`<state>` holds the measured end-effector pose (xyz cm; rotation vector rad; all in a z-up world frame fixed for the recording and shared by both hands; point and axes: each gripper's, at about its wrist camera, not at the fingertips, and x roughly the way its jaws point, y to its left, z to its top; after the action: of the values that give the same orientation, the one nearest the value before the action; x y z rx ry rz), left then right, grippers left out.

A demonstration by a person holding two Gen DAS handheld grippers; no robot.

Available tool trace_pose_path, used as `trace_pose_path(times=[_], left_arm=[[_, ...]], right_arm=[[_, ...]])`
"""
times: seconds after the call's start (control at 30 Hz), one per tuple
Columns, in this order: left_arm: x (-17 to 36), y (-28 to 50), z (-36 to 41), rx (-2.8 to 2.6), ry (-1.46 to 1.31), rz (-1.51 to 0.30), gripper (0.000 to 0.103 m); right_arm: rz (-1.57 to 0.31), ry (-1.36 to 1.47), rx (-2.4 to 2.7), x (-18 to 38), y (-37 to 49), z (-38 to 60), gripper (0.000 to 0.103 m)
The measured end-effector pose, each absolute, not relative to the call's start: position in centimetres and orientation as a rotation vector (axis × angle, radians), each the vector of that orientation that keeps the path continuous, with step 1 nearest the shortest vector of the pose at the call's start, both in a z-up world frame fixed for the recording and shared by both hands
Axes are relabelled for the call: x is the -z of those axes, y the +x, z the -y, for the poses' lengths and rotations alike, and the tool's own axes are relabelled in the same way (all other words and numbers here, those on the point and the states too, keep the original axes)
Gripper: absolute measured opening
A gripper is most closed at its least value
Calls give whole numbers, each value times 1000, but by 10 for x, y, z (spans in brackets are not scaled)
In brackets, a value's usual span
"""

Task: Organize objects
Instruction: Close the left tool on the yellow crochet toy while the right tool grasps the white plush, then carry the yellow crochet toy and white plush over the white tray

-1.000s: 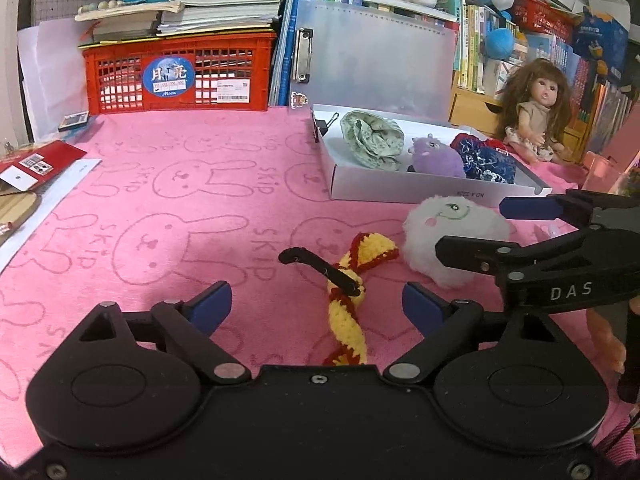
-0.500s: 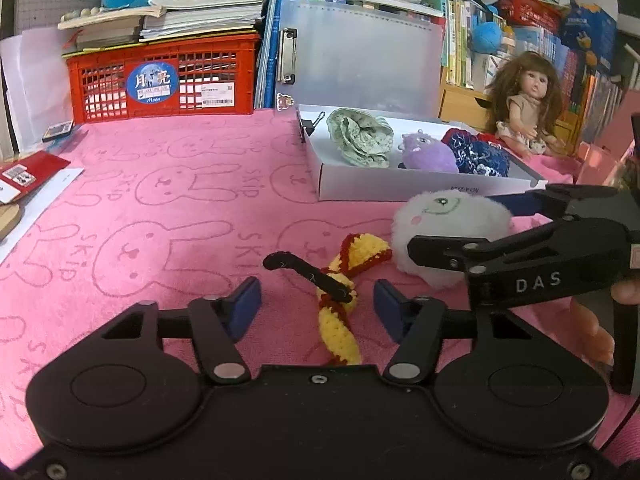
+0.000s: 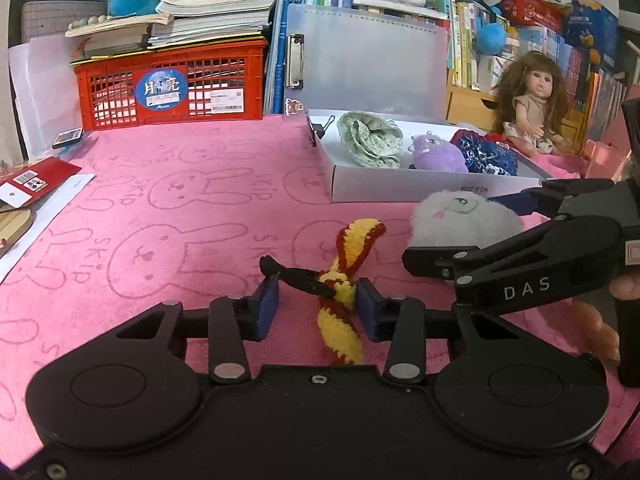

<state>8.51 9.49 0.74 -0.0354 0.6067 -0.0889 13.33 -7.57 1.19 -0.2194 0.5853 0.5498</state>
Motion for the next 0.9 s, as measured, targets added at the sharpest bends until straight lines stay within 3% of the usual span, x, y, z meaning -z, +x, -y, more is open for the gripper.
trace_pose_path(times=[0.33,0.77,0.9], left_arm=[[-10,90,-94,86,-68,-616,20],[-20,95,-70,70,-30,-597,19],[-25,95,-67,80,-24,-590,19]], right_arm=[[-578,-223,-568,-19,127,69,90],[-530,-231,-572,-36,116,70,56],[-524,-217,-570,-41,114,73,50]])
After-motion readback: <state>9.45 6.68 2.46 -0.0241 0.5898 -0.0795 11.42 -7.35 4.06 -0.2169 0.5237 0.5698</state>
